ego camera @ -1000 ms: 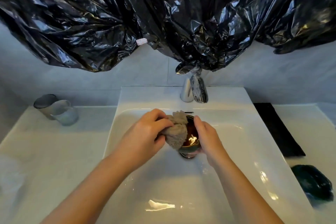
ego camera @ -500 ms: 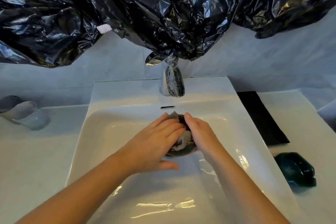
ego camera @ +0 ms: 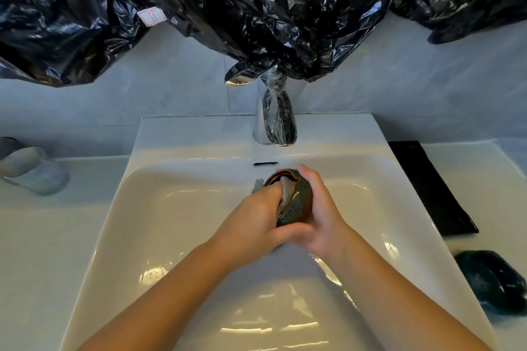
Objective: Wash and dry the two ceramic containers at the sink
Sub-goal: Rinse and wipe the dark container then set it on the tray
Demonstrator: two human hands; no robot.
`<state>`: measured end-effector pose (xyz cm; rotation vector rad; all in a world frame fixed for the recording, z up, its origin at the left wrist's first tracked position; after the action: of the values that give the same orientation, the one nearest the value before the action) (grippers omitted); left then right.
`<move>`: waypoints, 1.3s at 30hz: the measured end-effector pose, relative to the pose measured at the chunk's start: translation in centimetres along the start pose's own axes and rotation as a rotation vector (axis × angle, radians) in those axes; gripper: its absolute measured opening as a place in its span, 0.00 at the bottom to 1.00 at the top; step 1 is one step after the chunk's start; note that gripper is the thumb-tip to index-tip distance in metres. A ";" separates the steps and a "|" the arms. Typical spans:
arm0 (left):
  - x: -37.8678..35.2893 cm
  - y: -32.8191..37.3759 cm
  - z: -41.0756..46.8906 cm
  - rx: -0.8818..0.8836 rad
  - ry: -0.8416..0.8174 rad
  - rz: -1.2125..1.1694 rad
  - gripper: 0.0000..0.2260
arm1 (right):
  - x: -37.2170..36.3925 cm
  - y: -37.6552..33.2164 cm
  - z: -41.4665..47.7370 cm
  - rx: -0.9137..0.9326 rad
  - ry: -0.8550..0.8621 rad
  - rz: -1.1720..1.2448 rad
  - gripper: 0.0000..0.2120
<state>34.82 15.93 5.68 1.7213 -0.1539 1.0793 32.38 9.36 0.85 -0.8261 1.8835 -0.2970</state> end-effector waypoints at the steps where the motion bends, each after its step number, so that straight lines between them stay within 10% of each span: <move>1: -0.2 0.0 -0.1 -0.006 0.016 -0.039 0.25 | 0.2 0.1 0.3 0.015 0.000 -0.002 0.23; 8: 0.2 -0.2 -1.0 0.027 0.365 -0.351 0.08 | -0.2 -1.0 1.3 0.418 -0.050 -0.252 0.18; 14: 0.3 -0.3 -1.7 -0.127 0.415 -0.150 0.18 | -1.3 0.4 0.8 0.160 -0.137 -0.144 0.27; 19: -0.1 -0.4 -2.4 0.055 0.495 -0.759 0.19 | -2.6 -1.3 -1.0 0.659 -0.081 -0.721 0.25; 26: 0.1 0.0 -2.7 -0.089 0.407 -0.315 0.10 | -2.0 0.3 0.0 0.305 -0.151 -0.186 0.18; 31: -0.2 -0.5 -2.9 0.096 0.538 -0.711 0.15 | -2.6 -1.4 -1.8 0.804 -0.007 -0.799 0.17; 39: -0.2 0.3 -3.4 -0.106 0.466 -0.247 0.14 | -2.3 0.9 -0.5 0.234 -0.101 -0.156 0.18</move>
<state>32.57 18.48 5.95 1.3149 0.2836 1.2285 32.15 11.46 2.19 -0.8135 1.6563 -0.5520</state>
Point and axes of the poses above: each hand's wrist, its own z-axis towards the middle knuckle, its own x-axis out of the back of the hand, y = z × x, the point moved 8 cm from there along z, towards the middle knuckle, and after that the axes turned 9 degrees about -y, right-handed, at the moved point
